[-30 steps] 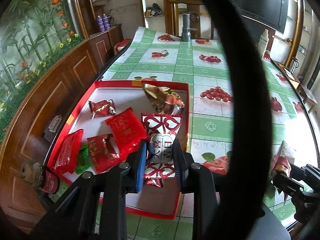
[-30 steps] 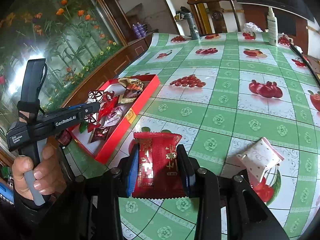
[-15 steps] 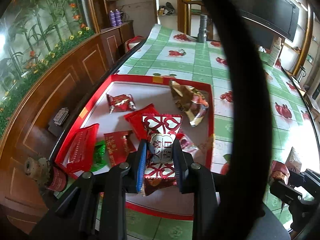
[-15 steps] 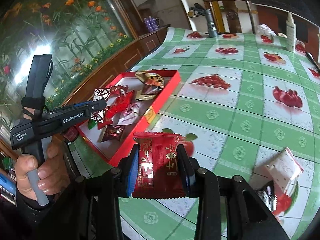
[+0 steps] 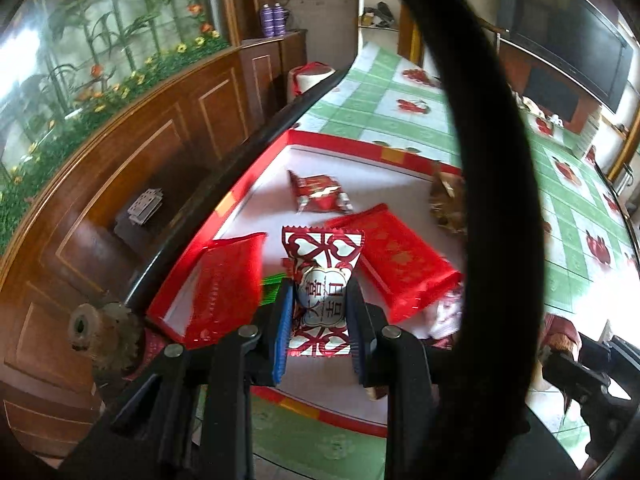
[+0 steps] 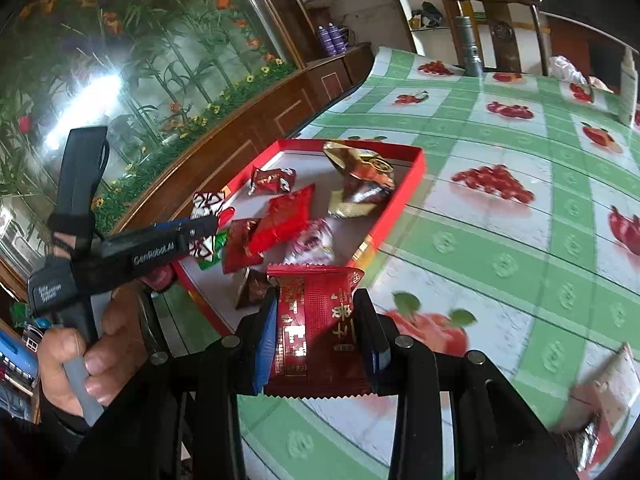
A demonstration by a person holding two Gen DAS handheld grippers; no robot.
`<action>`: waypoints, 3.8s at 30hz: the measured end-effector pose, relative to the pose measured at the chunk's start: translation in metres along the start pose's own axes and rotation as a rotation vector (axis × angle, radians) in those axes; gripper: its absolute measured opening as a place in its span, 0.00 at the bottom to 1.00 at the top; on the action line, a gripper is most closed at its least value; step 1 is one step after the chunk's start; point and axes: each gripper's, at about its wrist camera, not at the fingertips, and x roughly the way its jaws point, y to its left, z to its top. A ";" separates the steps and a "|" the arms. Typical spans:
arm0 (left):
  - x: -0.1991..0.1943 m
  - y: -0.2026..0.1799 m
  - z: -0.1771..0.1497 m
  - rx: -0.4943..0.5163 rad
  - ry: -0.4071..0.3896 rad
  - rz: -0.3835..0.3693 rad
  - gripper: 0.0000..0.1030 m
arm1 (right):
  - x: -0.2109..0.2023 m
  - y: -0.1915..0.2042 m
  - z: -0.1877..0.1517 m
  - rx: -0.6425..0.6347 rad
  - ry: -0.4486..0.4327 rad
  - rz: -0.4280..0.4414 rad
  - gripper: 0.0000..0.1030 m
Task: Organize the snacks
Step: 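Lower both packets into the box and open both tools, then move both tools back to the white and black packets on the table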
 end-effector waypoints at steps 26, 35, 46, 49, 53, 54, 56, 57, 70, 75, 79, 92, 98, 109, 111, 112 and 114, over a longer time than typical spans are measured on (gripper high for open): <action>0.034 0.016 0.006 -0.014 0.041 0.029 0.26 | 0.062 0.000 0.037 0.046 -0.018 -0.017 0.35; 0.045 0.015 0.008 -0.018 0.060 0.036 0.26 | 0.071 -0.002 0.044 0.042 -0.015 -0.036 0.35; 0.047 0.016 0.009 -0.016 0.076 0.042 0.46 | 0.070 0.000 0.044 0.037 -0.009 -0.035 0.39; 0.046 0.013 0.008 -0.012 0.076 0.042 0.64 | 0.064 0.000 0.043 0.036 -0.018 -0.035 0.39; 0.042 0.009 0.007 0.003 0.068 0.064 0.76 | 0.055 0.002 0.041 0.027 -0.032 -0.032 0.40; 0.041 0.009 0.007 -0.001 0.070 0.065 0.77 | 0.053 0.003 0.040 0.024 -0.036 -0.034 0.40; 0.040 0.010 0.006 -0.004 0.072 0.067 0.77 | 0.045 0.003 0.037 0.021 -0.045 -0.039 0.41; 0.040 0.010 0.005 -0.008 0.074 0.069 0.78 | 0.041 0.003 0.036 0.022 -0.050 -0.039 0.41; 0.012 -0.005 0.000 -0.001 0.041 0.050 0.81 | -0.033 -0.020 0.010 0.058 -0.154 -0.109 0.49; -0.001 -0.019 -0.001 0.018 0.015 0.044 0.83 | -0.060 -0.045 -0.012 0.102 -0.176 -0.173 0.55; -0.013 -0.032 -0.003 0.039 -0.001 0.025 0.83 | -0.078 -0.069 -0.032 0.159 -0.182 -0.218 0.55; -0.040 -0.086 -0.014 0.137 -0.042 -0.011 0.84 | -0.135 -0.120 -0.087 0.310 -0.222 -0.313 0.55; -0.049 -0.114 -0.021 0.197 -0.057 -0.014 0.84 | -0.146 -0.132 -0.104 0.345 -0.225 -0.327 0.55; -0.058 -0.145 -0.029 0.254 -0.060 -0.025 0.84 | -0.160 -0.149 -0.121 0.392 -0.238 -0.328 0.56; -0.059 -0.151 -0.030 0.262 -0.061 -0.030 0.84 | -0.164 -0.151 -0.124 0.400 -0.244 -0.330 0.56; -0.059 -0.154 -0.031 0.268 -0.061 -0.031 0.85 | -0.166 -0.152 -0.125 0.403 -0.248 -0.333 0.56; -0.059 -0.160 -0.032 0.281 -0.059 -0.035 0.85 | -0.169 -0.154 -0.128 0.410 -0.251 -0.337 0.56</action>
